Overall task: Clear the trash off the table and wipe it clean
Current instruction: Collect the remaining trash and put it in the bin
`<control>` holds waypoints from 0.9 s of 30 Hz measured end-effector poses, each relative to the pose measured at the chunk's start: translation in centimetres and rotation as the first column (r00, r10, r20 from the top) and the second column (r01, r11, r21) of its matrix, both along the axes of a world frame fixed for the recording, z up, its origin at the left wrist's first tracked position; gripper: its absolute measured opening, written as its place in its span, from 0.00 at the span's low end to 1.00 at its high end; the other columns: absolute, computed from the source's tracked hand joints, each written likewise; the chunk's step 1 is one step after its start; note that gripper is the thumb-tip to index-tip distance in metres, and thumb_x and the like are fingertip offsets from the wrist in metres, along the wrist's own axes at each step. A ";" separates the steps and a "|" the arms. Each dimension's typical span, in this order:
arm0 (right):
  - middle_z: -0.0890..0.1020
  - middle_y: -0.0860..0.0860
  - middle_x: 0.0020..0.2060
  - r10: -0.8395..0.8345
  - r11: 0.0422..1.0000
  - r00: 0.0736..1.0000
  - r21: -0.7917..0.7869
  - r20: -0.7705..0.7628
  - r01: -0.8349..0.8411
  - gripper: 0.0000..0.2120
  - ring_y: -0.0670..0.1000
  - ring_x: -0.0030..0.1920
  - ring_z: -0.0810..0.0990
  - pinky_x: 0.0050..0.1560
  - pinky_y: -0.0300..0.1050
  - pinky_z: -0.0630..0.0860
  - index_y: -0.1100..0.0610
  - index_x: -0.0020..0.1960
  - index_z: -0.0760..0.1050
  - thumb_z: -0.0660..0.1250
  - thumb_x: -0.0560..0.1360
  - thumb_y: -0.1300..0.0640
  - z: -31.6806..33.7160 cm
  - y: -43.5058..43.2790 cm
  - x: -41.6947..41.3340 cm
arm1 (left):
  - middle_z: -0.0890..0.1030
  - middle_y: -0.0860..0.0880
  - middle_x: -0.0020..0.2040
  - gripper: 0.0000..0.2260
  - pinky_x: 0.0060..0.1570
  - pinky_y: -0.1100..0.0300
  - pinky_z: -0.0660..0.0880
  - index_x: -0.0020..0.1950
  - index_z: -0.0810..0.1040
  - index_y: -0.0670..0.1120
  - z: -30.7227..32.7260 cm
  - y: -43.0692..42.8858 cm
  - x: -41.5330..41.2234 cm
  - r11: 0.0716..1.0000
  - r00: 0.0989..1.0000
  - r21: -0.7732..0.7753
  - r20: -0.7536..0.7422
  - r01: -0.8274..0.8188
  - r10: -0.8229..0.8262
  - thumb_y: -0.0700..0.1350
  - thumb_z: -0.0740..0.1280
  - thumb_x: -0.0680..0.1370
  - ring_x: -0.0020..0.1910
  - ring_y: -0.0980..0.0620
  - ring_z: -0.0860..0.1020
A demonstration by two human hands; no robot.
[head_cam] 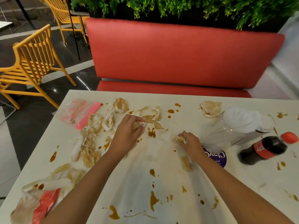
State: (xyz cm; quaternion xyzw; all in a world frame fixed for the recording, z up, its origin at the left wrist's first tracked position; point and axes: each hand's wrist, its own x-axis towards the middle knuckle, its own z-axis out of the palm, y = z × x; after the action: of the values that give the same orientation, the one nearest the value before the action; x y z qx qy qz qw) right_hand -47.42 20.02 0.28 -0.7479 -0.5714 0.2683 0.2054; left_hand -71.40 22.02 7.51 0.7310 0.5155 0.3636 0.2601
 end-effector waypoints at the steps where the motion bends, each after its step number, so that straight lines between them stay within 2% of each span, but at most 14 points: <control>1: 0.75 0.55 0.49 -0.023 1.000 0.998 0.019 -0.050 0.024 0.12 0.53 0.49 0.74 0.45 0.38 0.67 0.60 0.57 0.76 0.65 0.74 0.66 0.5 -0.2 -0.1 | 0.72 0.54 0.47 0.06 0.45 0.78 0.64 0.51 0.78 0.46 0.5 0.0 0.1 1.000 1.000 0.011 0.009 0.012 -0.012 0.39 0.67 0.76 0.46 0.71 0.70; 4: 0.75 0.54 0.49 -0.113 0.989 0.966 0.067 -0.234 0.132 0.12 0.51 0.47 0.73 0.40 0.36 0.70 0.59 0.56 0.77 0.66 0.73 0.68 2.1 -1.4 -0.3 | 0.72 0.59 0.45 0.05 0.45 0.78 0.64 0.50 0.77 0.49 1.9 -0.1 0.6 0.998 0.997 0.024 0.042 0.063 -0.064 0.41 0.68 0.75 0.47 0.72 0.69; 6: 0.75 0.55 0.50 -0.163 0.974 0.933 0.101 -0.322 0.205 0.13 0.50 0.47 0.74 0.34 0.27 0.71 0.58 0.54 0.77 0.66 0.73 0.69 3.1 -2.4 -0.3 | 0.72 0.59 0.45 0.05 0.44 0.78 0.63 0.49 0.77 0.49 2.7 -0.2 1.3 0.994 0.993 0.035 0.054 0.102 -0.103 0.42 0.68 0.75 0.47 0.72 0.69; 8: 0.76 0.54 0.49 -0.186 0.959 0.914 0.136 -0.361 0.249 0.12 0.49 0.46 0.74 0.34 0.24 0.71 0.58 0.54 0.77 0.66 0.73 0.69 4.3 -3.5 -0.3 | 0.72 0.60 0.45 0.04 0.44 0.79 0.63 0.48 0.77 0.50 3.4 -0.4 2.2 0.989 0.987 0.045 0.069 0.143 -0.145 0.42 0.69 0.75 0.46 0.72 0.70; 11: 0.77 0.55 0.48 -0.216 0.931 0.885 0.185 -0.413 0.314 0.12 0.44 0.39 0.74 0.31 0.24 0.70 0.56 0.53 0.76 0.66 0.73 0.68 6.2 -5.1 0.0 | 0.73 0.58 0.45 0.05 0.43 0.76 0.65 0.46 0.76 0.52 4.2 -0.9 3.9 0.974 0.968 0.044 0.109 0.221 -0.225 0.43 0.69 0.75 0.46 0.69 0.71; 13: 0.77 0.53 0.48 -0.242 0.912 0.875 0.211 -0.419 0.353 0.12 0.41 0.39 0.74 0.33 0.24 0.71 0.58 0.56 0.77 0.66 0.74 0.68 7.3 -6.3 0.5 | 0.75 0.56 0.45 0.05 0.43 0.75 0.66 0.46 0.76 0.53 4.6 -1.3 5.2 0.963 0.953 0.024 0.140 0.267 -0.268 0.43 0.69 0.75 0.45 0.67 0.72; 16: 0.78 0.50 0.51 -0.303 0.873 0.871 0.253 -0.387 0.417 0.12 0.43 0.45 0.75 0.41 0.22 0.70 0.57 0.56 0.77 0.67 0.73 0.66 8.5 -8.4 2.1 | 0.75 0.57 0.46 0.07 0.43 0.75 0.66 0.44 0.74 0.57 4.7 -2.0 7.5 0.940 0.929 0.006 0.152 0.340 -0.337 0.45 0.69 0.74 0.45 0.67 0.72; 19: 0.77 0.48 0.50 -0.377 0.820 0.853 0.297 -0.361 0.489 0.13 0.42 0.48 0.73 0.41 0.21 0.68 0.57 0.56 0.77 0.67 0.73 0.66 9.7 -11.1 4.3 | 0.74 0.60 0.44 0.09 0.41 0.76 0.67 0.43 0.72 0.59 4.8 -3.0 10.1 0.910 0.897 -0.018 0.182 0.414 -0.404 0.45 0.69 0.74 0.45 0.71 0.71; 22: 0.77 0.46 0.50 -0.434 0.763 0.828 0.344 -0.355 0.547 0.13 0.38 0.46 0.73 0.41 0.20 0.67 0.56 0.56 0.76 0.68 0.73 0.65 10.9 -14.1 6.7 | 0.74 0.61 0.43 0.08 0.40 0.76 0.67 0.44 0.73 0.58 4.7 -4.2 13.0 0.873 0.864 -0.053 0.183 0.485 -0.468 0.45 0.69 0.74 0.44 0.70 0.72; 27: 0.78 0.47 0.51 -0.500 0.691 0.787 0.381 -0.363 0.614 0.12 0.43 0.47 0.74 0.43 0.22 0.68 0.55 0.54 0.76 0.68 0.73 0.65 11.8 -18.6 11.8 | 0.75 0.60 0.46 0.09 0.39 0.73 0.72 0.47 0.73 0.57 4.7 -7.2 17.8 0.790 0.796 -0.125 0.197 0.600 -0.573 0.45 0.70 0.73 0.47 0.59 0.75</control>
State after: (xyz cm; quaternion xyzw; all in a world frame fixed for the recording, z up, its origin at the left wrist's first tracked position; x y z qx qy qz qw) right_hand -35.63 1.45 12.04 -0.7746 -0.3355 0.1269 0.5209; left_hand -53.61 14.82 12.24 0.7990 0.2725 0.2697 0.4632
